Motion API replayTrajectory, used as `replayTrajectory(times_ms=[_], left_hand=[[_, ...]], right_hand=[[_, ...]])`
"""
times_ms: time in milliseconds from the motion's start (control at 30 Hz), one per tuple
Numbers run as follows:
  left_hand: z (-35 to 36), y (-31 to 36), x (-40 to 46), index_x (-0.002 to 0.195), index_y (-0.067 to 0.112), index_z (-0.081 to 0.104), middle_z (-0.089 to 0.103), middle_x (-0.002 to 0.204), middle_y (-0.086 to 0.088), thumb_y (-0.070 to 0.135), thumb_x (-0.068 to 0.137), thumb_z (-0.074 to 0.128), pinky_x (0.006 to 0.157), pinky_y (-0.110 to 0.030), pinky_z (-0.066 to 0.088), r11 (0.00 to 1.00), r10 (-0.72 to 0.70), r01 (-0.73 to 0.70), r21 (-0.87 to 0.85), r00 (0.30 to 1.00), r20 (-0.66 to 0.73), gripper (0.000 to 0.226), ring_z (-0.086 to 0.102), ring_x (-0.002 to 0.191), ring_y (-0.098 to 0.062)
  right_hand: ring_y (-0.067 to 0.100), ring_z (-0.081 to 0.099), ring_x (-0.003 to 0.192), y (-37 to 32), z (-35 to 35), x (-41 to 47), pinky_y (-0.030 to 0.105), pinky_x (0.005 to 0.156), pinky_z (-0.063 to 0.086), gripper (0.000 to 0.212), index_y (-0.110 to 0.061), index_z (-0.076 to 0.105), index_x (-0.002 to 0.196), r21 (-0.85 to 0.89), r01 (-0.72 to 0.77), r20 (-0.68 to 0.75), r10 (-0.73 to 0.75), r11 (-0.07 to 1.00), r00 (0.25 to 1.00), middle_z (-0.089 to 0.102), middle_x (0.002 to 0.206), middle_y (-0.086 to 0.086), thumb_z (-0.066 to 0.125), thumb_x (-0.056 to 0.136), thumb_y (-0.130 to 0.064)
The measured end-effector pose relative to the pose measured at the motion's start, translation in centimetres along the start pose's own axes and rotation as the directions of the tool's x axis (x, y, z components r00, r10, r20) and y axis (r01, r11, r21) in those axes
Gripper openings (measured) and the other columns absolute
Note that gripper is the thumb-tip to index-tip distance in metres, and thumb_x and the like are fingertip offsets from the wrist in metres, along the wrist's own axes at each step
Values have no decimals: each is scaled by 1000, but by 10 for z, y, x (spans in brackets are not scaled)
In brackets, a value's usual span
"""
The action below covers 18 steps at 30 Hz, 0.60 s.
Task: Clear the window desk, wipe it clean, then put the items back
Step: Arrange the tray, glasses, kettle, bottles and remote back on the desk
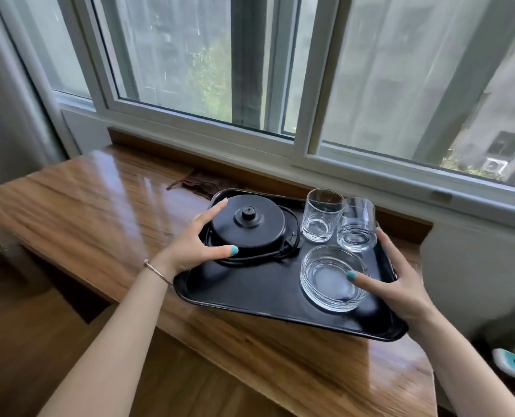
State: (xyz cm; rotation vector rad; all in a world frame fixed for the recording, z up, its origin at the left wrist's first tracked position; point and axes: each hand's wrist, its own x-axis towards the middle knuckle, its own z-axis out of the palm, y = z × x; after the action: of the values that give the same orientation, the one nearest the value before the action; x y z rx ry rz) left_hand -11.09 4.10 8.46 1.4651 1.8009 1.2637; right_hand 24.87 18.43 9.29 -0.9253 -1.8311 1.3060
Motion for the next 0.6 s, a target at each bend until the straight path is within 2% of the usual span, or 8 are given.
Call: replayTrajectory(times_ms=[100, 200, 300, 467, 600], left_hand=[[-24, -20, 8, 138, 59, 31, 31, 152, 20, 60, 54, 84, 119, -39, 23, 1000, -8, 8, -10, 1000, -29, 99, 25, 141, 2], [-53, -39, 24, 138, 60, 31, 32, 150, 23, 65, 52, 83, 119, -40, 23, 1000, -11, 12, 9, 998, -67, 99, 25, 141, 4], [-81, -60, 38, 139, 58, 32, 32, 150, 26, 62, 56, 84, 119, -42, 23, 1000, -15, 14, -10, 997, -72, 98, 24, 141, 3], [-128, -95, 65, 140, 56, 31, 33, 153, 14, 61, 57, 84, 117, -47, 26, 998, -59, 60, 8, 995, -74, 99, 27, 143, -7], [-159, -115, 88, 140, 57, 31, 33, 152, 14, 64, 56, 82, 118, -45, 25, 997, -68, 70, 26, 996, -51, 98, 28, 142, -6]], right_hand=[[5, 36, 141, -4, 27, 22, 36, 117, 30, 98, -67, 44, 128, 9, -8, 18, 8, 1000, 1000, 42, 150, -20, 92, 47, -41], [5, 43, 136, -5, 55, 54, 30, 112, 34, 103, -59, 44, 135, 22, 7, 29, -8, 1000, 1000, 46, 148, -18, 91, 46, -38], [2, 46, 133, -5, 85, 84, 28, 110, 35, 108, -53, 43, 141, 39, 14, 53, -16, 999, 998, 47, 147, -19, 92, 45, -38], [0, 45, 133, -5, 135, 125, 24, 108, 34, 109, -52, 41, 142, 44, 7, 59, -10, 999, 998, 48, 146, -19, 91, 47, -36], [-1, 40, 136, -5, 170, 148, 19, 104, 32, 103, -56, 41, 138, 43, -11, 44, 9, 999, 999, 43, 149, -21, 90, 50, -35]])
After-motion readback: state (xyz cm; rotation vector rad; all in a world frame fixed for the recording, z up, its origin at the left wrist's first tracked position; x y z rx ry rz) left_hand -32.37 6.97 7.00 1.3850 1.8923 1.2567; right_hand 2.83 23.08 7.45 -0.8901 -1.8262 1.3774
